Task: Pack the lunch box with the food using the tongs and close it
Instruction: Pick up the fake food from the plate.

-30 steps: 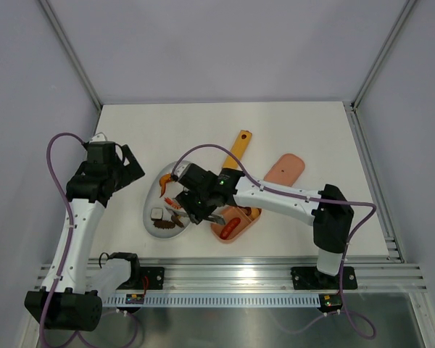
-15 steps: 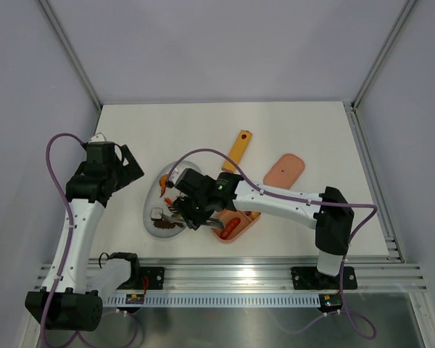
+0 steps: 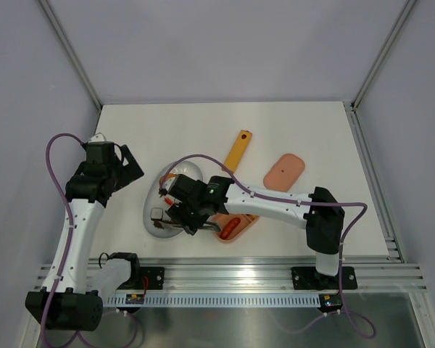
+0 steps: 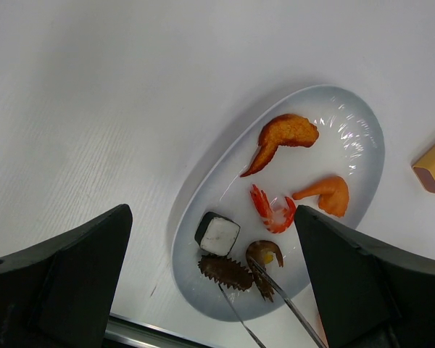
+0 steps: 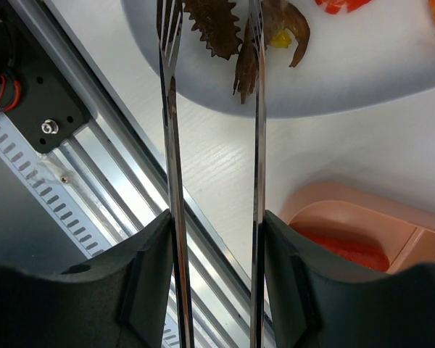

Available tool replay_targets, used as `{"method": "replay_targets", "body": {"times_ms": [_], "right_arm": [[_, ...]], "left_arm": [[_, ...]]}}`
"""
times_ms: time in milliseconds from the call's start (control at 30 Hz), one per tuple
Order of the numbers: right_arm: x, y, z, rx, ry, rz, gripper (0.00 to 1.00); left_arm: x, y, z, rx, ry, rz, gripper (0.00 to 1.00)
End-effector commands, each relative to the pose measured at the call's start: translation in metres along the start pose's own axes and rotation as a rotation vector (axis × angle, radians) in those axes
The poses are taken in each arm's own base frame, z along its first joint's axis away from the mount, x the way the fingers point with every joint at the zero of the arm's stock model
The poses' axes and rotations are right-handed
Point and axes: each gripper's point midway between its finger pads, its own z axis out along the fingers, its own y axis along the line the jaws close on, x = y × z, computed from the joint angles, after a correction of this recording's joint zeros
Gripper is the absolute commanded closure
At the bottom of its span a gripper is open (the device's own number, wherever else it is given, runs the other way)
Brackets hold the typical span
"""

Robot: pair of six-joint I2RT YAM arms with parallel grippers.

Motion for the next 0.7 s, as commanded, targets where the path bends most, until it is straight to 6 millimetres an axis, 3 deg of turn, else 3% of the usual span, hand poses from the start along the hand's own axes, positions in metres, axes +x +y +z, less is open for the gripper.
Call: {"method": "replay_targets", "body": {"times_ms": [0,367,667], "right_arm": [[-0.011,0.002,-0.001,0.020,-0.021,-0.040,0.44],[-0.005,0.008,0.011,0.017,0.020,-0.063,0.43],[-0.003,0.017,0.005,-0.002,0.034,-0.086,0.43]], "left_arm": [[-0.010,-0.006,-0.004,0.036,-0.036,-0.001,0.01],[-0.008,-0.006,-0.004,0.042,-0.037,0.000,0.01],[-0.007,-0.005,-0.005,0.040,-0.039,-0.001,0.01]]}}
